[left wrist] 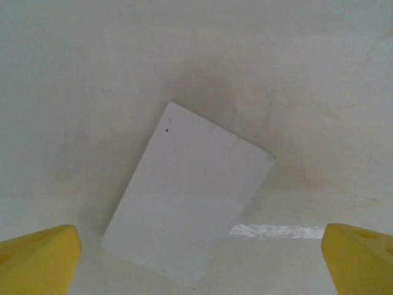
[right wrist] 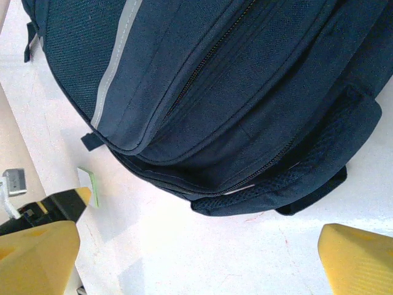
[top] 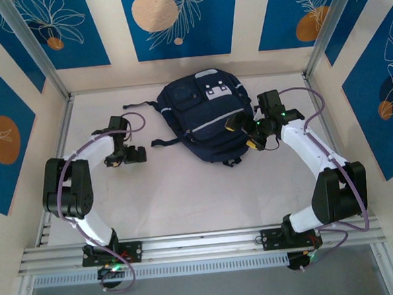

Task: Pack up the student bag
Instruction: Pick up the loose stationery from the middle-left of the table.

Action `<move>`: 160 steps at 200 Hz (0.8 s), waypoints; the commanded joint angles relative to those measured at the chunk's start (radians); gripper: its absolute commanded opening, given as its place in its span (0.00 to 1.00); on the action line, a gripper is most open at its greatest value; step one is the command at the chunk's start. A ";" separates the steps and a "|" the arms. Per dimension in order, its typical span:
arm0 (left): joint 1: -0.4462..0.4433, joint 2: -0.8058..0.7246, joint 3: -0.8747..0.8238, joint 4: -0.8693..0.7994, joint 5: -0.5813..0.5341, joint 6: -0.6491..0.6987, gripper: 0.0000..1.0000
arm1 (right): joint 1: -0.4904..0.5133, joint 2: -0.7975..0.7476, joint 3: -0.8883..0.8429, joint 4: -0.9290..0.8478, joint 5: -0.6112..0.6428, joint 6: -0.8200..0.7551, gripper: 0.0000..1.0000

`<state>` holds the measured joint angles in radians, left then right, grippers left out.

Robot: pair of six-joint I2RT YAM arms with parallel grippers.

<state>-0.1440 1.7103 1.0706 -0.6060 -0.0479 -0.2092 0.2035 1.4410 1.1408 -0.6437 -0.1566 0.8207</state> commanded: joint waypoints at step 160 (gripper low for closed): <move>-0.036 0.102 0.058 -0.111 0.079 0.087 0.43 | -0.007 -0.022 -0.015 0.026 -0.023 0.001 1.00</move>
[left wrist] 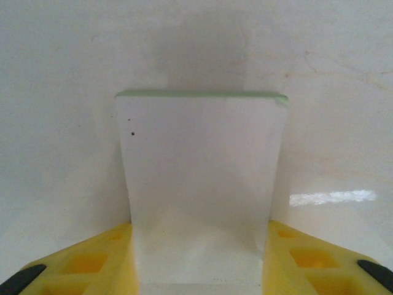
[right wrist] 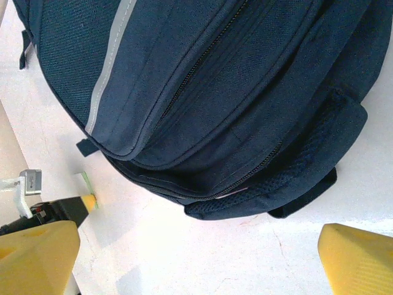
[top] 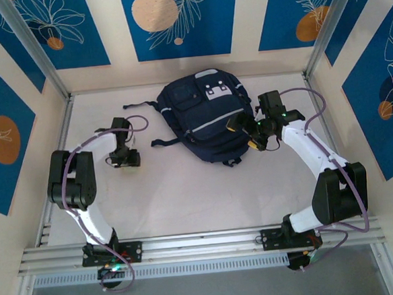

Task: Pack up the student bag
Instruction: Pick up the loose stationery from the middle-left of the table.

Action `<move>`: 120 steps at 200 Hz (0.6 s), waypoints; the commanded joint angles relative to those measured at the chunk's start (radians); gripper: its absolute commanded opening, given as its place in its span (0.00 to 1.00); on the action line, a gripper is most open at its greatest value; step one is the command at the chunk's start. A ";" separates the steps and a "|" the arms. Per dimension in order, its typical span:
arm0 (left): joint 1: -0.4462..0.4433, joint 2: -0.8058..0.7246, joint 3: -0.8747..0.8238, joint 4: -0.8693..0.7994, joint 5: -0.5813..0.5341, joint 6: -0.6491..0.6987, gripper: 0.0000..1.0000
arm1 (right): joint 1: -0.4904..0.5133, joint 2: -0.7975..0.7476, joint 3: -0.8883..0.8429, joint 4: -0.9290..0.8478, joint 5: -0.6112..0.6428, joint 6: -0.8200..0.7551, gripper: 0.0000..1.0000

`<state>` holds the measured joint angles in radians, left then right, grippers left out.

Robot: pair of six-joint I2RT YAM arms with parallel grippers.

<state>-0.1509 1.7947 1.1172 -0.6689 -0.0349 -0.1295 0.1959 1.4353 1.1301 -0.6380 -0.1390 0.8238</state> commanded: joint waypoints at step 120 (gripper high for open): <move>-0.308 -0.166 0.306 -0.040 0.410 -0.031 0.46 | 0.151 0.140 0.142 0.192 -0.317 -0.042 0.89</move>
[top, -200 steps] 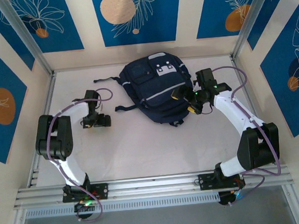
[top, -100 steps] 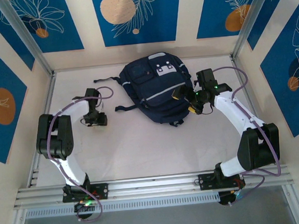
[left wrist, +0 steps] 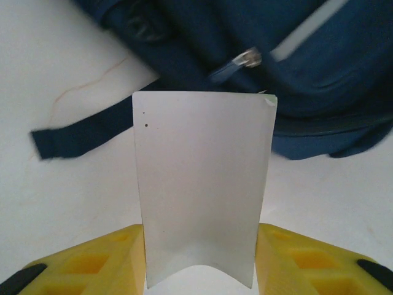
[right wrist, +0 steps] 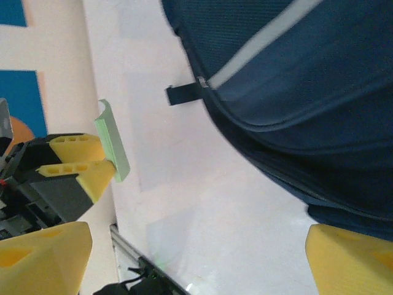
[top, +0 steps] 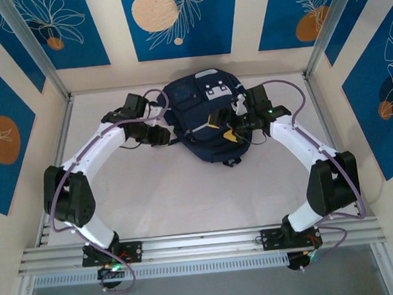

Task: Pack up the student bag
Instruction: Pick up the loose stationery from the middle-left of the table, then pass the loose stationery.

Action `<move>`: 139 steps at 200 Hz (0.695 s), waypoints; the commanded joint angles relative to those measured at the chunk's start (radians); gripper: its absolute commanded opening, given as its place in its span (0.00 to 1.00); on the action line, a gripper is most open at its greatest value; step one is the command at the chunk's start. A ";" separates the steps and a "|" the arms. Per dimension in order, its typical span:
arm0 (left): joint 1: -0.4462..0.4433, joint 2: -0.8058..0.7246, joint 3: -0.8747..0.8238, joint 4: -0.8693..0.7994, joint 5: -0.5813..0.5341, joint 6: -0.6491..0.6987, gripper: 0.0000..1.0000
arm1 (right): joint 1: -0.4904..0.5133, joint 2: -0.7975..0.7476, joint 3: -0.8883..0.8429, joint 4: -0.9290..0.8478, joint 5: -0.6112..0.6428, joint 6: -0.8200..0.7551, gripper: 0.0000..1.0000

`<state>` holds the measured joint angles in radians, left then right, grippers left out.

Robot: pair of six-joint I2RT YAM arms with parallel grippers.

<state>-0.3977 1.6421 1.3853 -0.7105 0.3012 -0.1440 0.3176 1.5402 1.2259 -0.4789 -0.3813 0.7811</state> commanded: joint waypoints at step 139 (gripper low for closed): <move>-0.209 0.031 0.049 0.103 0.074 -0.084 0.46 | 0.108 0.139 0.073 0.139 -0.155 0.090 0.29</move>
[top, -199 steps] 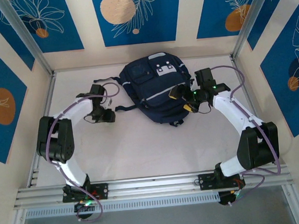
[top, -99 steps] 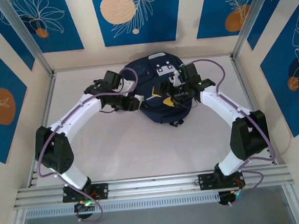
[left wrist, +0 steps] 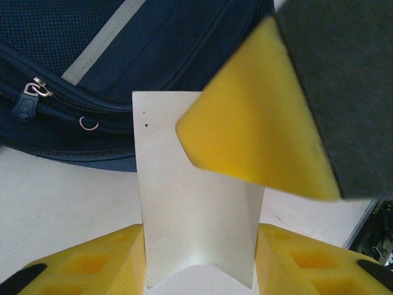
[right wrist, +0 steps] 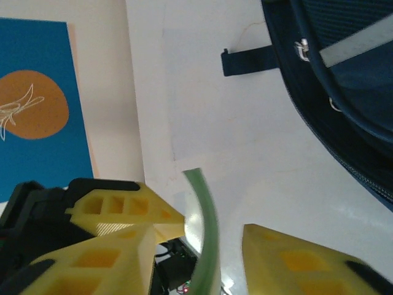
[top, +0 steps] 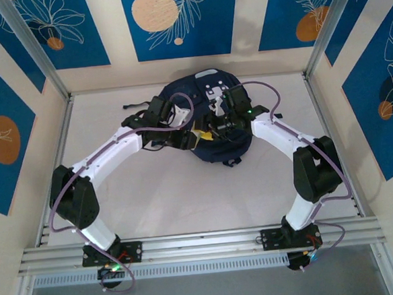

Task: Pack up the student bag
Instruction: Pass the loose stationery, then open the student bag at the top-center of the table.

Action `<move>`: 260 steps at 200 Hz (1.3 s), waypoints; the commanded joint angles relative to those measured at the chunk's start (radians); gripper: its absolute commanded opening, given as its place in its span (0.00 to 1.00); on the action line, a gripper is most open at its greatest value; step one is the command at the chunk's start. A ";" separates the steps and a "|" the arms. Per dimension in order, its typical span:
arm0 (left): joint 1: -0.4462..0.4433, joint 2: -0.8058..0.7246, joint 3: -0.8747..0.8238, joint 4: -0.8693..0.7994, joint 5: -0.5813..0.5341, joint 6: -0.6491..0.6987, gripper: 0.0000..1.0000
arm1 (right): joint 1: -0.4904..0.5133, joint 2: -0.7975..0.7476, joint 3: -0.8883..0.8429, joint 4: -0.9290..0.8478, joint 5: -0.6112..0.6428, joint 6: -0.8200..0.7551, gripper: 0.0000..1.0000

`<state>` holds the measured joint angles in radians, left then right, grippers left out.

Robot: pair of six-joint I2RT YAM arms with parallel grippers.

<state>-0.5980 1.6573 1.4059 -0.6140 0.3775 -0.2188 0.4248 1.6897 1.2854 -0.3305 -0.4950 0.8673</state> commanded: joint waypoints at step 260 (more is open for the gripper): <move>-0.185 0.549 0.458 0.139 -0.529 0.277 0.68 | -0.729 -0.489 -0.303 -0.331 -0.065 -0.145 0.00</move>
<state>-0.7776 2.1780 1.8309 -0.5095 -0.0414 0.0170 -0.3042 1.2297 0.9962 -0.6491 -0.4747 0.7494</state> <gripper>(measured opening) 0.726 0.061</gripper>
